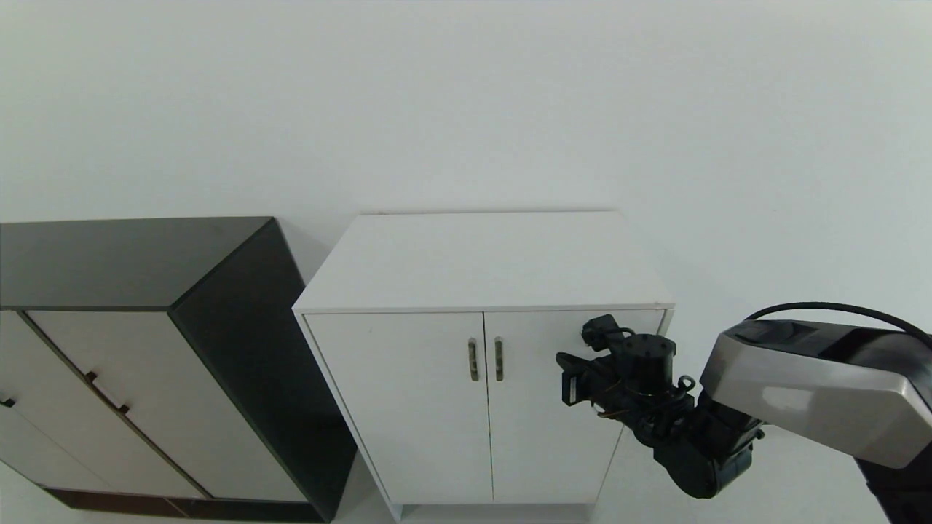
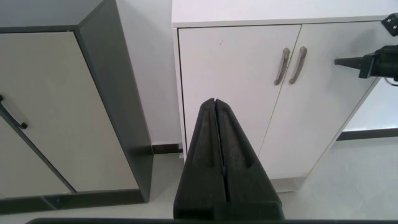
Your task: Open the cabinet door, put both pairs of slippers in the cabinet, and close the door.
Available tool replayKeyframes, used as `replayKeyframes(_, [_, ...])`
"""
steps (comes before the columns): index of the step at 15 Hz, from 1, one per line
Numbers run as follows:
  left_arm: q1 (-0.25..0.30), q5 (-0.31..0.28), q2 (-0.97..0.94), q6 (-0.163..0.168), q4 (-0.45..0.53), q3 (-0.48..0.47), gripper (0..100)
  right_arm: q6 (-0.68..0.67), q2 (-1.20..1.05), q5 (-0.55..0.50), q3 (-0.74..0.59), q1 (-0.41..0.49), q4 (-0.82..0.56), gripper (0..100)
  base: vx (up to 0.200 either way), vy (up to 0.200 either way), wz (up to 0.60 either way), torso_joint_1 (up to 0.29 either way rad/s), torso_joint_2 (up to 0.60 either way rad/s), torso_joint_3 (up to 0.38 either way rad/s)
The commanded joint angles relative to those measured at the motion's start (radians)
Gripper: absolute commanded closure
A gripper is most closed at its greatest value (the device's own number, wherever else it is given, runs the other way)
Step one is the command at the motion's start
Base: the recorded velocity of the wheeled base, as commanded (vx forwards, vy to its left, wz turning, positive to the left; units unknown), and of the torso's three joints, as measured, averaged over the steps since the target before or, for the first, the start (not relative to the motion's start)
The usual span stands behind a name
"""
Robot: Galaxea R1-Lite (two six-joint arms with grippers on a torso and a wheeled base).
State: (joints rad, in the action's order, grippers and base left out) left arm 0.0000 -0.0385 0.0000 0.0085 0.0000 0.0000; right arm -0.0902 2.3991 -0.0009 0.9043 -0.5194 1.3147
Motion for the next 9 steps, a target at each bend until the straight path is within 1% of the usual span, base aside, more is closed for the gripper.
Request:
replayKeyframes(1, [0.000, 0.000, 0.000, -0.001, 0.000, 0.000, 100, 0.001, -0.114, -0.014, -0.094, -0.005, 0.011, 100, 0.000, 0.000, 0.00, 0.000, 0.00, 0.000])
replayKeyframes(4, [0.000, 0.000, 0.000, -0.001, 0.000, 0.000, 100, 0.006, -0.308, -0.087, -0.317, -0.014, 0.047, 100, 0.000, 0.000, 0.00, 0.000, 0.00, 0.000])
replayKeyframes(6, [0.000, 0.000, 0.000, -0.001, 0.000, 0.000, 100, 0.006, -0.479, -0.122, -0.524, -0.014, 0.074, 100, 0.000, 0.000, 0.00, 0.000, 0.00, 0.000])
replayKeyframes(8, [0.000, 0.000, 0.002, -0.001, 0.000, 0.000, 100, 0.006, -0.652, -0.185, -0.736, -0.014, 0.081, 100, 0.000, 0.000, 0.00, 0.000, 0.00, 0.000])
replayKeyframes(9, [0.000, 0.002, 0.000, -0.001, 0.000, 0.000, 100, 0.007, -0.729, -0.215, -0.821, -0.014, 0.080, 100, 0.000, 0.000, 0.00, 0.000, 0.00, 0.000])
